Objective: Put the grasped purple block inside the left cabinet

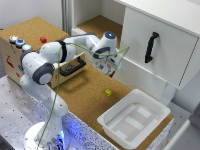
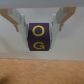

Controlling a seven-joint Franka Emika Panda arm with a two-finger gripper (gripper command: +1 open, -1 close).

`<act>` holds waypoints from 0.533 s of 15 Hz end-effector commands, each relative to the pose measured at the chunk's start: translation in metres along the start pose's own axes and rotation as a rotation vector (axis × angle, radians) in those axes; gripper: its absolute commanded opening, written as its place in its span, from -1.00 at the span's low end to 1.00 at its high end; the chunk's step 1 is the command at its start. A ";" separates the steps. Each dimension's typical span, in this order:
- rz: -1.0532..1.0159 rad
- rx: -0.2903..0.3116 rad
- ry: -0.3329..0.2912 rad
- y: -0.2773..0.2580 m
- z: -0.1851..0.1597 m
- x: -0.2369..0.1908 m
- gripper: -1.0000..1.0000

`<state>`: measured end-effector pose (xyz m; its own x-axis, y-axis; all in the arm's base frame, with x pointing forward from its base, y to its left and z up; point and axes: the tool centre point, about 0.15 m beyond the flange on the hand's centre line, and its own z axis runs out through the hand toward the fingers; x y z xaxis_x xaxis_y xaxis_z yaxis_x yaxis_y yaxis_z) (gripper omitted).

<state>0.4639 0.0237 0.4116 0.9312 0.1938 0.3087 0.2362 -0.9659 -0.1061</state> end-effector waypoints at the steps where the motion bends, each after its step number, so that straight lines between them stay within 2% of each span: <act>1: -0.104 -0.023 0.095 -0.097 -0.015 0.060 -1.00; 4: -0.086 -0.034 0.162 -0.116 -0.020 0.106 -1.00; 8: -0.015 -0.074 0.212 -0.129 -0.012 0.168 -1.00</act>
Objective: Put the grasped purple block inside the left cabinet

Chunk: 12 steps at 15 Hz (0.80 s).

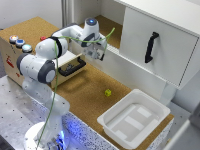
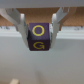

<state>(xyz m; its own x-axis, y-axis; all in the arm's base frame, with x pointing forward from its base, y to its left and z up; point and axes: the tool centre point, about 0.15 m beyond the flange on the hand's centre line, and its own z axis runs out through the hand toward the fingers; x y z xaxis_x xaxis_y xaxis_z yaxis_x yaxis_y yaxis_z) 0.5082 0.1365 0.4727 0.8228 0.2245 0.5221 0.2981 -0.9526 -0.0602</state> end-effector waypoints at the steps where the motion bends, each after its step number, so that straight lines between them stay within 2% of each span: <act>1: 0.079 -0.078 -0.012 -0.017 0.040 0.095 -1.00; 4: 0.138 -0.102 -0.006 -0.003 0.062 0.134 -1.00; 7: 0.151 -0.121 -0.045 0.010 0.080 0.165 -1.00; 11: 0.173 -0.166 -0.064 0.014 0.098 0.184 -1.00; 12: 0.170 -0.165 -0.073 0.011 0.097 0.179 1.00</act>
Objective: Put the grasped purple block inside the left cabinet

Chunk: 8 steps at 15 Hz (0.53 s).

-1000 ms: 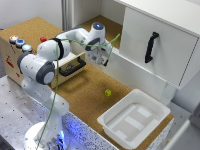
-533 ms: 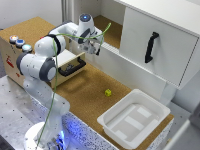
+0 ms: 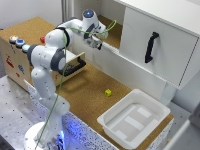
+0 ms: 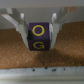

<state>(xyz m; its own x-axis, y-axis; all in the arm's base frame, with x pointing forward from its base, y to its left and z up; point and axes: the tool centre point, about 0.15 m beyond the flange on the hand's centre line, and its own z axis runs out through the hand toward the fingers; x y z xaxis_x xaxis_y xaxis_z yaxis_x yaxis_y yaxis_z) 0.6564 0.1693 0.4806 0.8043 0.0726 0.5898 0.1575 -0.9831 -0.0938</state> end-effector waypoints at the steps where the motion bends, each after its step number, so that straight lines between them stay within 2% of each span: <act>1: 0.013 -0.128 -0.162 -0.012 0.024 0.036 1.00; 4: -0.018 -0.181 -0.149 -0.025 -0.004 -0.003 1.00; 6: -0.003 -0.179 -0.093 -0.031 -0.038 -0.038 1.00; 8: -0.013 -0.133 -0.068 -0.036 -0.066 -0.073 1.00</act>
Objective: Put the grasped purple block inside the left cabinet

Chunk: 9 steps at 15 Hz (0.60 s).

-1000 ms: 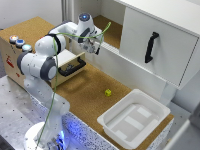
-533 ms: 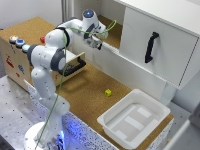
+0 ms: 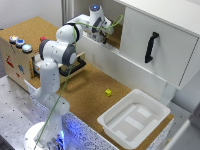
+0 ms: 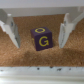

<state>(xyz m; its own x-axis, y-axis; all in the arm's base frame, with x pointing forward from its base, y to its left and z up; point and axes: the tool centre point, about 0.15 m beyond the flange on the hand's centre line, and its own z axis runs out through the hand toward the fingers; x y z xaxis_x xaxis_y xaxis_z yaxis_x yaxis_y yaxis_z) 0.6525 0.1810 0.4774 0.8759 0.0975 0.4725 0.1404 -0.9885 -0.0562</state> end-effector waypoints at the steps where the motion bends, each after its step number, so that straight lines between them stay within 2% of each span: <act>1: -0.031 -0.080 0.059 -0.026 -0.066 -0.092 1.00; 2: -0.058 -0.078 0.056 -0.030 -0.072 -0.105 1.00; 7: -0.301 -0.014 -0.120 -0.061 -0.085 -0.159 1.00; 9: -0.411 0.039 -0.184 -0.082 -0.091 -0.171 1.00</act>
